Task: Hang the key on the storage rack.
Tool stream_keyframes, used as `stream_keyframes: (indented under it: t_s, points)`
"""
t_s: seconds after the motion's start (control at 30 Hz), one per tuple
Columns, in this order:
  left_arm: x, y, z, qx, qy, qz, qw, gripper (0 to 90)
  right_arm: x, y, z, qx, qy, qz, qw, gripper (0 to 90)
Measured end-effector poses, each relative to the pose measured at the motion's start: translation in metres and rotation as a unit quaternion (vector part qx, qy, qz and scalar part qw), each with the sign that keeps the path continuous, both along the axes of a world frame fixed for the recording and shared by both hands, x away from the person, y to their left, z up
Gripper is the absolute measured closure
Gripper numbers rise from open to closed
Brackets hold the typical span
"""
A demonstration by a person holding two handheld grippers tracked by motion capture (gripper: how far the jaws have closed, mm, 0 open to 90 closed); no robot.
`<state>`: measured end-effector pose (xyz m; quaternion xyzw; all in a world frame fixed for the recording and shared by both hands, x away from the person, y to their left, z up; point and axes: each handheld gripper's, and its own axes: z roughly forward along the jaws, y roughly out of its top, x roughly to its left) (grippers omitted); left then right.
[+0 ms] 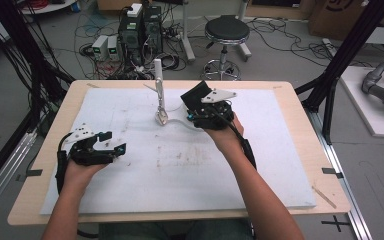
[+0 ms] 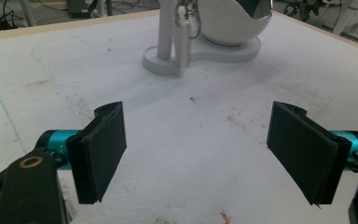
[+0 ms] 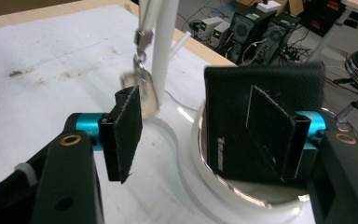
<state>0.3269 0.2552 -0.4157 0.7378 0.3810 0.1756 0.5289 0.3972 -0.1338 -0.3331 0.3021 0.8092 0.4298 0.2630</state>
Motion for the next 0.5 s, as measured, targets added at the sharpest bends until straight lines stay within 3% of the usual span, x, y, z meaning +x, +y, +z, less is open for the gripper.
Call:
stream_keyframes:
  t_s: [0.23, 0.5]
  points:
    - [0.003, -0.005, -0.004, 0.004, 0.008, -0.004, 1.0000, 19.8, -0.008, -0.024, -0.008, 0.014, 0.004, -0.013, 0.9998, 31.4]
    - [0.005, -0.008, -0.006, 0.003, 0.009, -0.011, 0.9999, 19.8, -0.014, -0.052, -0.022, 0.026, 0.026, -0.028, 0.9989, 29.0]
